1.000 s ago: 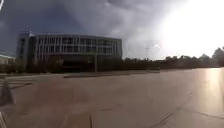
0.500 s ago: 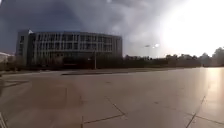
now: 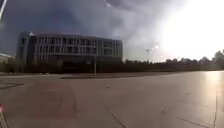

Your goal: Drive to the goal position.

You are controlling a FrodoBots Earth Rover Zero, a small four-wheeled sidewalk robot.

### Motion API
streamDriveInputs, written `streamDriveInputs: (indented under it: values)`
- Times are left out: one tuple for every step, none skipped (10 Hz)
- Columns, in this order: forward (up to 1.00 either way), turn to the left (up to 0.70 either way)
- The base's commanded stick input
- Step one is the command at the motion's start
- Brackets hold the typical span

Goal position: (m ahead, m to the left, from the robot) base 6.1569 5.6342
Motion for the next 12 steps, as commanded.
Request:
streamDriveInputs:
  values:
    - [0.7,0.0]
    - [0.7,0.0]
    - [0.7,0.0]
    - [0.7,0.0]
    - [0.7,0.0]
    - [0.7,0.0]
    - [0.7,0.09]
    - [0.7,0.3]
    - [0.7,0.0]
    - [0.7,0.0]
    - [0.7,0.0]
    - [0.7,0.0]
